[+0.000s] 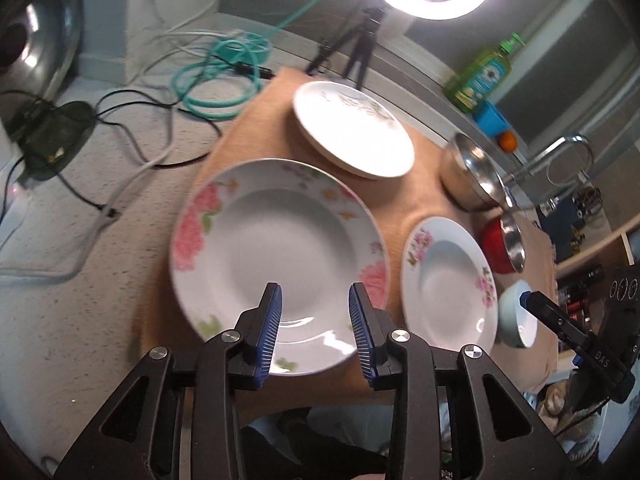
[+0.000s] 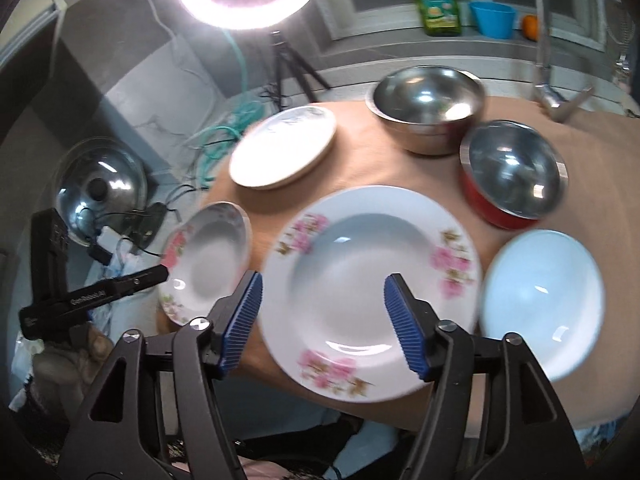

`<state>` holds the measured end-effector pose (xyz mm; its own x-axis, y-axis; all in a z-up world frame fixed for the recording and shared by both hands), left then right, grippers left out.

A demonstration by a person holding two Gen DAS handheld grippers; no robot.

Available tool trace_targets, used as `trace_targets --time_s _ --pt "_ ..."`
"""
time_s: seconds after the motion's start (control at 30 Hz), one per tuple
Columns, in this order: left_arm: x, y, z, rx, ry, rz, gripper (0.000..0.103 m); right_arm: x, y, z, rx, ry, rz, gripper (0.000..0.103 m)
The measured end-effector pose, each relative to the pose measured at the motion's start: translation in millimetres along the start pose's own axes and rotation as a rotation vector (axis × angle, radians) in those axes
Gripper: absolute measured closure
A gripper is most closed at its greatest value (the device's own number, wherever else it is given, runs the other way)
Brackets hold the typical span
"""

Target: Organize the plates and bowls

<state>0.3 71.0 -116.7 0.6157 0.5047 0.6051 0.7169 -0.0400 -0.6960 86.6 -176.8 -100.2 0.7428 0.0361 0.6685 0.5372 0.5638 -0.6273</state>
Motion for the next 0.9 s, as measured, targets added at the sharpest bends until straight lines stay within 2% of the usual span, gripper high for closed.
trace_targets --time_s 0.27,0.4,0.53,0.73,0.9 --pt "3 -6 57 0.091 -0.107 -0.029 0.070 2 48 29 0.045 -0.020 0.093 0.035" --pt "3 -6 74 0.100 -0.144 -0.030 0.070 1 69 40 0.062 -0.020 0.117 0.036" --pt "3 0 86 0.078 -0.190 -0.016 0.070 0 89 47 0.069 -0.009 0.158 0.060" --pt "1 13 93 0.052 -0.222 -0.005 0.070 -1 114 57 0.058 -0.047 0.207 0.073" --pt "1 17 98 0.045 -0.232 0.000 0.073 -3 129 65 0.064 -0.060 0.232 0.078"
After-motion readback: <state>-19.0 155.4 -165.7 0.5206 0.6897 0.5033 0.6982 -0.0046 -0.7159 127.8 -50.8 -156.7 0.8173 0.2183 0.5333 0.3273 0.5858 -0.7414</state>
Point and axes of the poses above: each gripper's, at about its wrist camera, not at the fingertips, and y roughly the way its jaws point, z to its left, x to its top, the point moved 3 cm from there along y, roughly the way its jaws point, and after that the axes turned 14 degrees about -z, right-handed, at the moved point
